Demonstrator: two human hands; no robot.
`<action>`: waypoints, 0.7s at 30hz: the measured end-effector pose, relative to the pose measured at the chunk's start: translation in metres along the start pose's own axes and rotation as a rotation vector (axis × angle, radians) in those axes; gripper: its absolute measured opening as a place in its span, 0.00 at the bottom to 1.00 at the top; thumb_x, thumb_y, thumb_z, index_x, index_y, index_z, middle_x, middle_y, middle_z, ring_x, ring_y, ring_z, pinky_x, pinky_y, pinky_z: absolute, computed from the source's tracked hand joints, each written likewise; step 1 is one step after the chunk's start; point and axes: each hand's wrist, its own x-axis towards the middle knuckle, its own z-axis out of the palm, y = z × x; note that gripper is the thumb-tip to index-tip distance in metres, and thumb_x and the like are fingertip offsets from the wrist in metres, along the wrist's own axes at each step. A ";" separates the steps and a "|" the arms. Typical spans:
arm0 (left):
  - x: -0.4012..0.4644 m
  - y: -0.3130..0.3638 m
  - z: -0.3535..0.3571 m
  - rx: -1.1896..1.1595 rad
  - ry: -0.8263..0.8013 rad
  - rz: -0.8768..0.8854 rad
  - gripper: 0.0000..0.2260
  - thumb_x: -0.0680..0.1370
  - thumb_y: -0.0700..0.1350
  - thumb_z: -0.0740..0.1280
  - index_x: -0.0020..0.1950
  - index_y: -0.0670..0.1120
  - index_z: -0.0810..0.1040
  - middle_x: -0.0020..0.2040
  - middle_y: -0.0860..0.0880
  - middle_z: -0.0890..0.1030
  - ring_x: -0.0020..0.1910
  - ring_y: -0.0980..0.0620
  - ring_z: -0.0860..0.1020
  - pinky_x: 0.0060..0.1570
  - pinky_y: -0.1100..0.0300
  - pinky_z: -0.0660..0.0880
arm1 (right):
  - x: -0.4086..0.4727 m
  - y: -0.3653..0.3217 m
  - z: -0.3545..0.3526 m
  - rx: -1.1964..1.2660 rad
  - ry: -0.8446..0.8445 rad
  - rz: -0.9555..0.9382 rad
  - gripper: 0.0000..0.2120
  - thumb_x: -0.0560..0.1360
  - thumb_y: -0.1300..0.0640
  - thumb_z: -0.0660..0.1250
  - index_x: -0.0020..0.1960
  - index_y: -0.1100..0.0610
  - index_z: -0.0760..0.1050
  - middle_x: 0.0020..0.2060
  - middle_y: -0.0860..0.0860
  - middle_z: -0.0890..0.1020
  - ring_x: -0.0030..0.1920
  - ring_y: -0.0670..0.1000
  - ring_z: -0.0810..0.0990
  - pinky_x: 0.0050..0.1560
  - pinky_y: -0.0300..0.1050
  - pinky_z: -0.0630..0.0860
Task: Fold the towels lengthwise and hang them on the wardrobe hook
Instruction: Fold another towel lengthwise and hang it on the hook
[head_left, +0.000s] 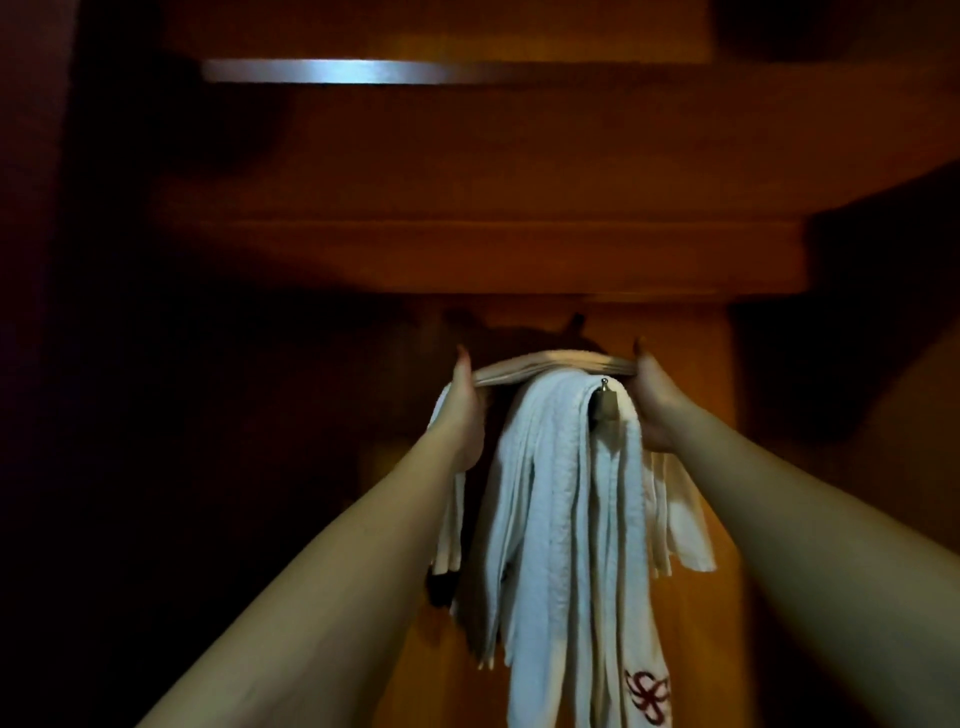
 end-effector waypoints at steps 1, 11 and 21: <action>-0.005 -0.007 -0.001 0.005 -0.012 -0.026 0.36 0.80 0.70 0.47 0.71 0.45 0.73 0.67 0.45 0.77 0.62 0.50 0.77 0.53 0.56 0.72 | -0.001 0.007 -0.002 0.020 -0.004 0.011 0.40 0.77 0.28 0.44 0.71 0.55 0.71 0.60 0.61 0.82 0.62 0.60 0.80 0.71 0.60 0.67; -0.029 -0.065 -0.022 -0.326 0.100 -0.168 0.45 0.74 0.76 0.49 0.74 0.40 0.68 0.69 0.38 0.75 0.62 0.42 0.77 0.46 0.50 0.75 | -0.020 0.063 -0.026 0.253 0.159 0.103 0.43 0.77 0.27 0.45 0.73 0.61 0.68 0.65 0.63 0.77 0.68 0.63 0.74 0.74 0.62 0.62; -0.056 -0.090 -0.028 -0.337 0.367 -0.252 0.22 0.84 0.52 0.55 0.66 0.37 0.76 0.58 0.39 0.81 0.46 0.45 0.78 0.50 0.52 0.73 | -0.040 0.092 -0.038 0.142 0.350 0.300 0.17 0.82 0.50 0.55 0.46 0.59 0.76 0.28 0.53 0.78 0.24 0.50 0.76 0.27 0.39 0.75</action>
